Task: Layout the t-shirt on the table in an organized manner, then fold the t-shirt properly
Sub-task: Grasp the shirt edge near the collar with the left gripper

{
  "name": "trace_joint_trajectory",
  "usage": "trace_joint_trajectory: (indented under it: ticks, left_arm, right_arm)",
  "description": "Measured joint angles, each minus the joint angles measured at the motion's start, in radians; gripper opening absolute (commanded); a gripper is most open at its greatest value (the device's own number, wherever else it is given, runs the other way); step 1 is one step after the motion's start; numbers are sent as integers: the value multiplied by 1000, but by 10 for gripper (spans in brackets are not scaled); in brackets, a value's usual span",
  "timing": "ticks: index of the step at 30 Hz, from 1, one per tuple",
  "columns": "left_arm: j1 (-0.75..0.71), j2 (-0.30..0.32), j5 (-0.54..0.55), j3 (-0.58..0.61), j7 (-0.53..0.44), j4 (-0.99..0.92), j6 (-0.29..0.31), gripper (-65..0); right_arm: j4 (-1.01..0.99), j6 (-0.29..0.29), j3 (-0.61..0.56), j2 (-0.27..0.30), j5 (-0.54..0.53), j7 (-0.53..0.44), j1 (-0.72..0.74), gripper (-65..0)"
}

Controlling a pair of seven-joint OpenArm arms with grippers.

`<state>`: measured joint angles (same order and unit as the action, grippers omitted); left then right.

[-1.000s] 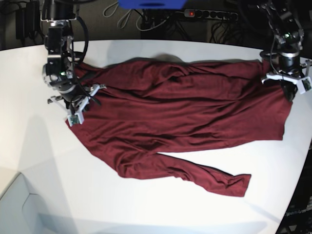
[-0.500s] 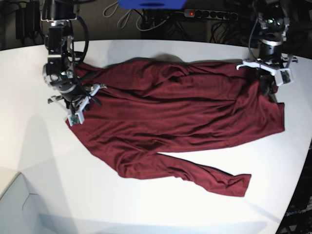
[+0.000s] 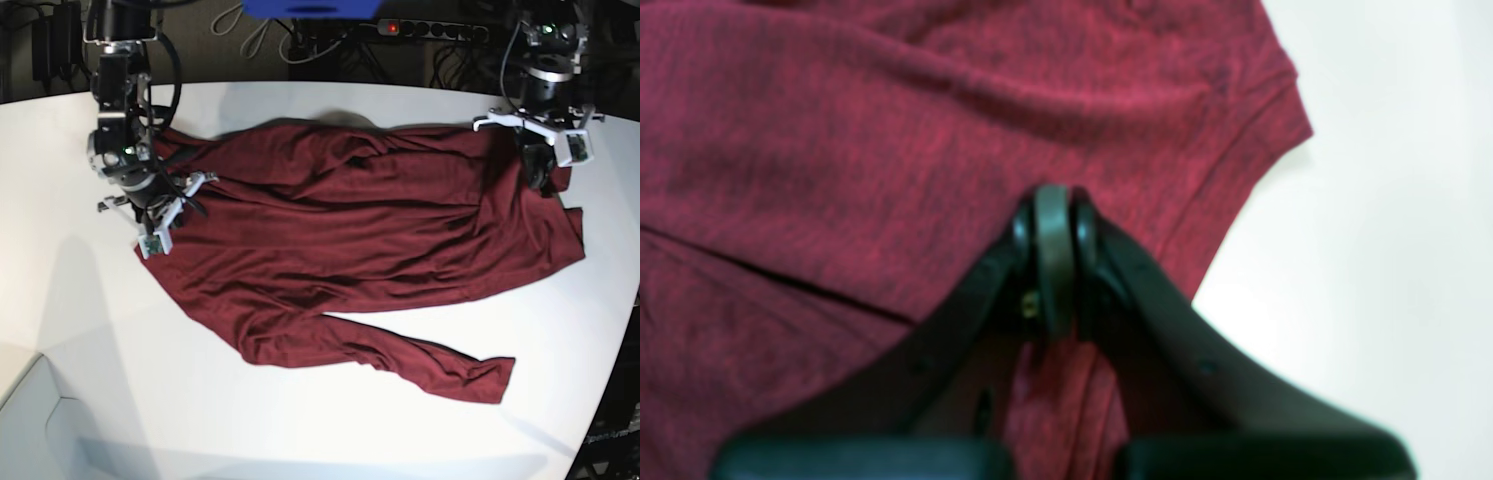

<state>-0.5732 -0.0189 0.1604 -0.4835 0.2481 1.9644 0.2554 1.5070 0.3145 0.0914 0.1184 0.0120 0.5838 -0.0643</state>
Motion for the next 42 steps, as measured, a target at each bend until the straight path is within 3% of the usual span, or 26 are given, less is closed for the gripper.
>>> trace_joint_trajectory:
  ticks: [13, 20, 23, 29, 32, 39, 42]
  left_arm:
    - [35, 2, -4, 7, 9, -107, 0, -636]
    - [21, 16, -3, -3, 10, -93, -2, -373]
    - [26, 9, -3, -41, 7, -58, 5, -313]
    - [204, -2, 35, -270, 3, -64, -3, -308]
    - [320, 26, 39, -368, -3, -194, -10, -308]
    - [501, 157, 39, -386, 7, -529, 1, -308]
    - [549, 184, 35, -386, 10, -624, -3, -308]
  right_arm:
    - [0, 0, 0, -24, 0, 0, 0, -650]
    - [0, 0, 0, -23, 0, -1, 1, -650]
    - [0, 0, 0, -22, 0, 0, 0, -650]
    - [43, 0, 0, -22, 0, -1, -9, -650]
    - [53, 0, 0, -22, 0, -1, -14, -650]
    - [56, 0, -1, -22, 0, 3, -14, -650]
    - [58, 0, 0, -22, 0, -2, -20, -650]
